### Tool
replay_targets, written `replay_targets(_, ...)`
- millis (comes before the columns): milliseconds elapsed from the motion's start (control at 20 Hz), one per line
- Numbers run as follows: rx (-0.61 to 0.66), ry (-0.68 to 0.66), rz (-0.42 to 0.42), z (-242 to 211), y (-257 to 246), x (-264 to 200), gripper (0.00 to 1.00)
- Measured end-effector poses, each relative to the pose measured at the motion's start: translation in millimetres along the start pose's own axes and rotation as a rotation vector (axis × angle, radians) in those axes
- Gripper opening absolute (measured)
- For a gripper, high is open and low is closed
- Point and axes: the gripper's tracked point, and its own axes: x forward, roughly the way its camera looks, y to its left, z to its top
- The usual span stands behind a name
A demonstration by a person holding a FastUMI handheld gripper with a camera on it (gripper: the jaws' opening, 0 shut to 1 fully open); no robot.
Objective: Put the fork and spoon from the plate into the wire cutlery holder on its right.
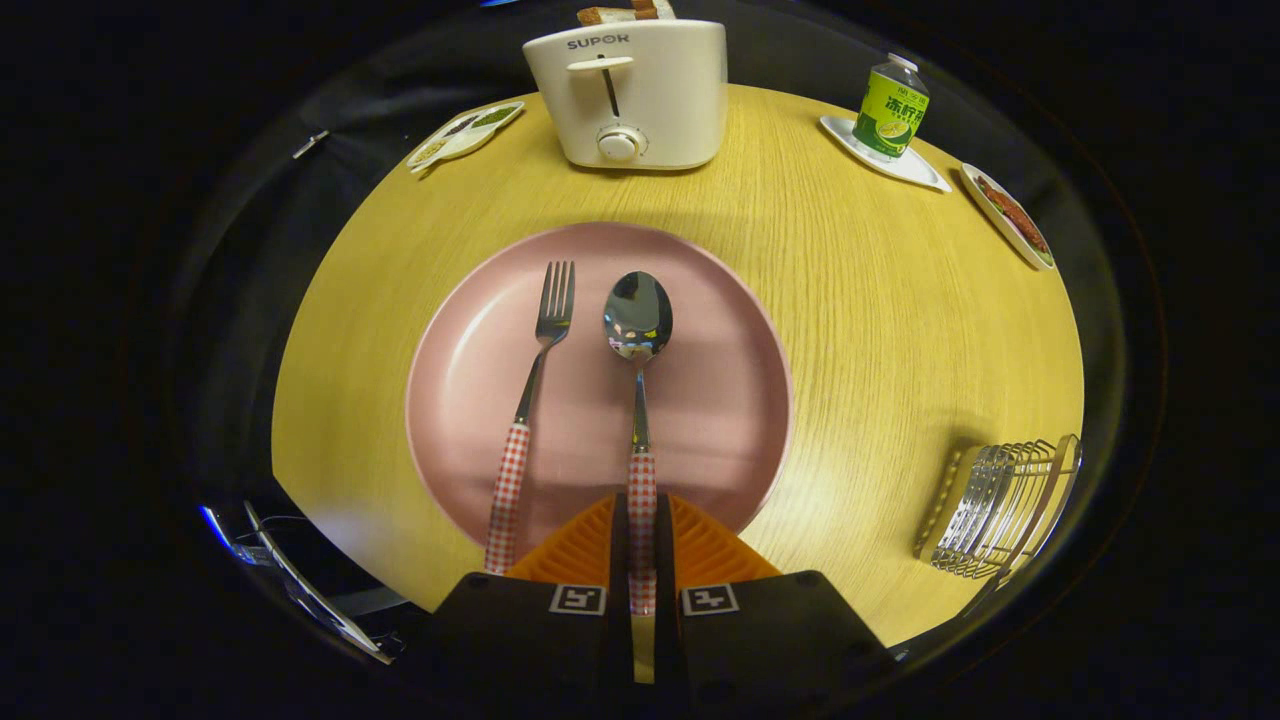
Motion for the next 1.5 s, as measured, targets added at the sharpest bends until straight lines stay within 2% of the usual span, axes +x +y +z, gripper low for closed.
replay_targets(50,-0.008,-0.007,0.03,0,4,-6,0.12)
replay_targets(400,-0.019,-0.046,0.098,2,1,-32,0.1)
replay_targets(800,-0.04,-0.072,0.138,0,-41,-113,0.1)
replay_targets(1150,-0.08,0.023,0.091,-28,-124,-170,0.1)
replay_targets(1500,-0.153,0.213,0.024,-74,-199,-201,0.1)
